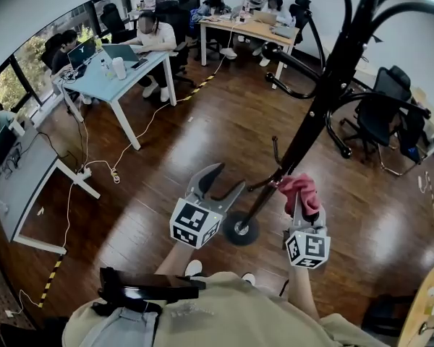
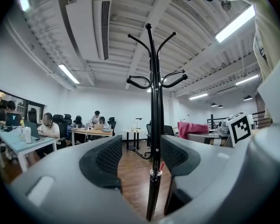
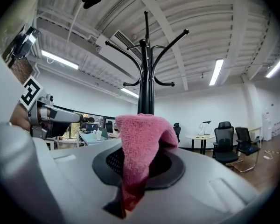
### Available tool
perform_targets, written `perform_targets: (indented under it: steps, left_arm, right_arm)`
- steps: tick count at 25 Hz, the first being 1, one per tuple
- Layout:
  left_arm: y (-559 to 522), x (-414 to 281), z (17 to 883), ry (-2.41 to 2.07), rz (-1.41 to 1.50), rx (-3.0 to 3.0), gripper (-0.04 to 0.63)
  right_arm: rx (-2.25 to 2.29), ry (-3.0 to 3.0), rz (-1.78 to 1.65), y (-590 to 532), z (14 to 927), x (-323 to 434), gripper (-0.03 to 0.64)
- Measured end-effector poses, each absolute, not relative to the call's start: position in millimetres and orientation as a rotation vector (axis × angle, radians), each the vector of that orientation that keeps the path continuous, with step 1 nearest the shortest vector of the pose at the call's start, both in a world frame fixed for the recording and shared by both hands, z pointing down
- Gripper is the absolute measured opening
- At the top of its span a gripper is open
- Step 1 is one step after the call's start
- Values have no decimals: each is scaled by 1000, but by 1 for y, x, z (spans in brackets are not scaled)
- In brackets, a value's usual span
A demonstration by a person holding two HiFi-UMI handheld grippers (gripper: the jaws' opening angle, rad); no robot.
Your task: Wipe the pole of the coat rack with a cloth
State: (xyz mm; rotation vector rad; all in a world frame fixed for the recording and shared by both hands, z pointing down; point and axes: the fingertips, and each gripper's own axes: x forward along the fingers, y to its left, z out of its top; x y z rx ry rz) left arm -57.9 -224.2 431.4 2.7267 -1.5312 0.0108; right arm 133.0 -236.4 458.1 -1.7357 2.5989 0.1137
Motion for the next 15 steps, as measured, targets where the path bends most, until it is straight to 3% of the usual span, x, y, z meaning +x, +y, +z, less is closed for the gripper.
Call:
perform_targets:
  steps: [15]
  left_arm:
    - [-234, -46, 436, -1519, 23, 2697, 241]
  right_arm:
    - [-1730, 2606, 114, -243, 453, 140, 48]
